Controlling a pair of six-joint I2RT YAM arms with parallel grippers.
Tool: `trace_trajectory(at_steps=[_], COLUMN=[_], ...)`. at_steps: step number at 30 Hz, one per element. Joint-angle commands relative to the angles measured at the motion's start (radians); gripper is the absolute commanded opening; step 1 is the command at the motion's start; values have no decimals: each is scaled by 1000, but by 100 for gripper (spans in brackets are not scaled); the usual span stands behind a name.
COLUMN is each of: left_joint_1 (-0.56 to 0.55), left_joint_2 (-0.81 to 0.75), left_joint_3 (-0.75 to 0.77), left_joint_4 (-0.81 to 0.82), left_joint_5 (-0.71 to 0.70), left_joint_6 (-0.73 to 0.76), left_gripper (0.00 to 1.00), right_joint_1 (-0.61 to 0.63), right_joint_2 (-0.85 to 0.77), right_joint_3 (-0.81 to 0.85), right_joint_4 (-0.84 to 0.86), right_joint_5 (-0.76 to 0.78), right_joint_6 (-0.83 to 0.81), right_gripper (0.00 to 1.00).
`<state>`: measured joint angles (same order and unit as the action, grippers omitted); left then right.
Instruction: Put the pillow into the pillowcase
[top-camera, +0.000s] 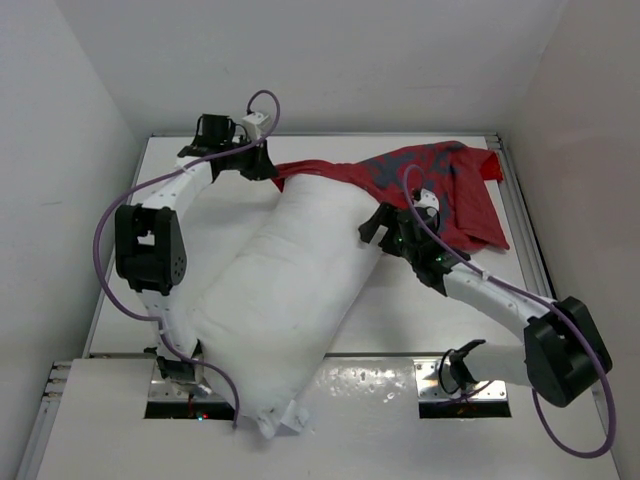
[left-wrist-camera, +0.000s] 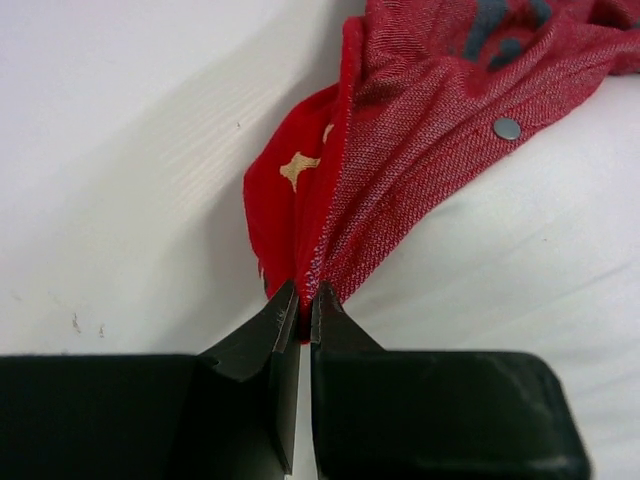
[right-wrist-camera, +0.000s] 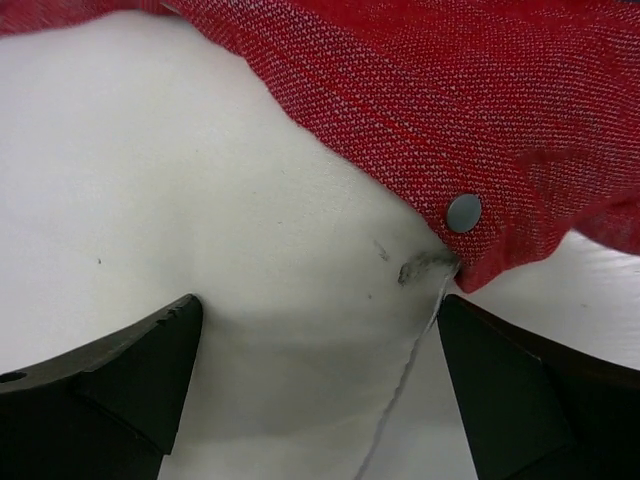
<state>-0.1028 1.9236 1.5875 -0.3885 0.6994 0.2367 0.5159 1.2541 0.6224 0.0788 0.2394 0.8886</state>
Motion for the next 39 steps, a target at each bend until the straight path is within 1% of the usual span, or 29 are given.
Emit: trace_trajectory(at_steps=[1, 4, 5, 6, 8, 9, 11, 12, 14, 16, 17, 18, 21, 22, 24, 27, 28, 30, 31, 32, 33, 34, 36, 37, 38, 39], left_joint_1=[17, 20, 20, 20, 17, 18, 17, 17, 15, 21, 23, 28, 31, 29, 31, 28, 32, 35, 37, 37, 35, 38, 40, 41, 41, 40], left_joint_2=[-74, -80, -83, -86, -94, -98, -110, -116, -132, -144, -158, -164, -189, -196, -207, -224, -227, -238, -241, -241, -239, -239, -238, -233, -232, -230], left_joint_3=[25, 23, 22, 23, 28, 32, 54, 60, 81, 91, 92, 95, 100, 98, 82, 23, 6, -50, -69, -83, -96, -93, -64, -38, 36, 84], left_joint_4=[-58, -73, -79, -82, -93, -101, -133, -145, -188, -208, -211, -220, -240, -262, -297, -394, -452, -518, -577, -605, -657, -680, -733, -784, -808, -822], left_joint_5=[18, 48, 57, 64, 81, 83, 80, 78, 66, 66, 69, 80, 97, 101, 100, 69, 46, 31, 14, 2, -33, -50, -75, -80, -78, -80], left_joint_6=[24, 26, 26, 26, 39, 45, 81, 98, 139, 161, 164, 168, 182, 200, 228, 320, 379, 446, 511, 545, 587, 602, 625, 647, 651, 647], left_gripper=[0, 0, 0, 0, 0, 0, 0, 0, 0, 0, 0, 0, 0, 0, 0, 0, 0, 0, 0, 0, 0, 2, 26, 34, 51, 61], right_joint_1=[24, 29, 29, 29, 24, 19, -14, -40, -69, -108, -120, -137, -149, -151, -145, -129, -123, -103, -96, -88, -70, -62, -37, -31, -25, -25], right_joint_2=[-22, 39, 62, 111, 165, 192, 257, 287, 315, 361, 379, 425, 501, 539, 570, 594, 597, 608, 611, 619, 626, 631, 628, 624, 619, 607], right_joint_3=[-27, -27, -15, 0, 57, 83, 158, 218, 281, 385, 385, 521, 687, 710, 734, 705, 694, 675, 675, 678, 686, 688, 683, 678, 666, 660], right_joint_4=[121, 188, 188, 185, 185, 185, 191, 175, 164, 158, 121, 92, -36, -71, -76, -74, -68, -21, -8, -4, -2, 1, 18, 28, 50, 55], right_joint_5=[-20, -51, -57, -61, -58, -51, -39, 4, 53, 99, 104, 115, 109, 107, 87, 61, 46, 11, -33, -61, -92, -121, -187, -207, -236, -270], right_joint_6=[122, 168, 191, 197, 200, 205, 199, 204, 207, 196, 190, 175, 150, 132, 122, 116, 105, 76, 41, 24, -15, -36, -69, -103, -115, -128], right_gripper=[99, 99, 96, 91, 75, 53, 24, 1, 0, 0, 0, 0, 0, 0, 0, 0, 0, 0, 0, 0, 2, 5, 17, 23, 39, 48])
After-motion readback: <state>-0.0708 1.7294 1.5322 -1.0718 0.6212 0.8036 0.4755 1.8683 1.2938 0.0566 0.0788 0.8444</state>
